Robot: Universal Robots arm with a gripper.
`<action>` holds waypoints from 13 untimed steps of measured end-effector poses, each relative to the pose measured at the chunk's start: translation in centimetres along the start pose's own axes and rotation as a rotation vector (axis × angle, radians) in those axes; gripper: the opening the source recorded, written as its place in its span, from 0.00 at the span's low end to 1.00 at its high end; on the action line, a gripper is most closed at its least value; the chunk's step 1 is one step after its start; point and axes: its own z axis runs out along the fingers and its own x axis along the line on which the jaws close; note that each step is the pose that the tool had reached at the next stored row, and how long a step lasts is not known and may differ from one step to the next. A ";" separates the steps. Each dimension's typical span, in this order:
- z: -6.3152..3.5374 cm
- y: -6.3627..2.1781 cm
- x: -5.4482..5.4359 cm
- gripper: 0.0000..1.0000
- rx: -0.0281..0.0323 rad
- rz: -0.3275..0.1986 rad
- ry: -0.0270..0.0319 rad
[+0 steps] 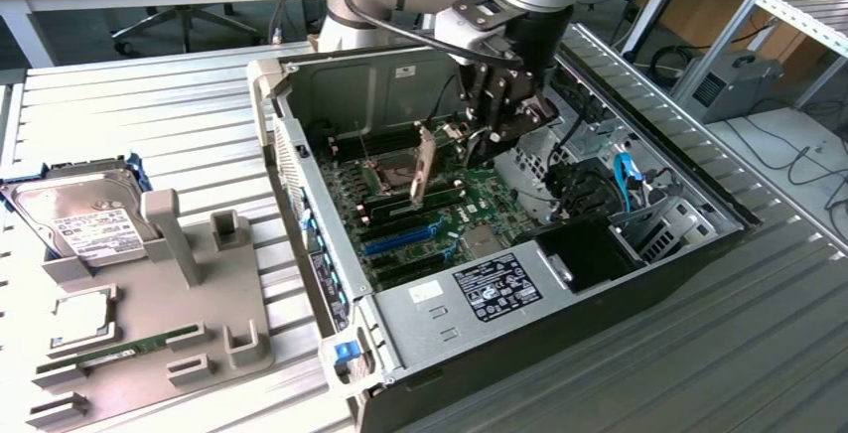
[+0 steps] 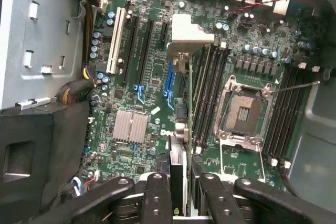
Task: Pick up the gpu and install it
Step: 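Insert the gpu into the slot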
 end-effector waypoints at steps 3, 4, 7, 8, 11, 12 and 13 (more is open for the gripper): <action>0.00 0.00 0.0 0.26 -0.0060 -0.183 -0.0077; 0.01 0.00 0.0 0.26 -0.0079 -0.245 -0.0105; 0.01 0.00 0.0 0.26 -0.0118 -0.369 -0.0161; 0.01 0.00 0.0 0.26 -0.0128 -0.404 -0.0177; 0.02 0.00 0.0 0.26 -0.0139 -0.434 -0.0190; 0.04 -0.01 0.0 0.26 -0.0132 -0.414 -0.0181; 0.06 0.00 0.0 0.26 -0.0125 -0.392 -0.0172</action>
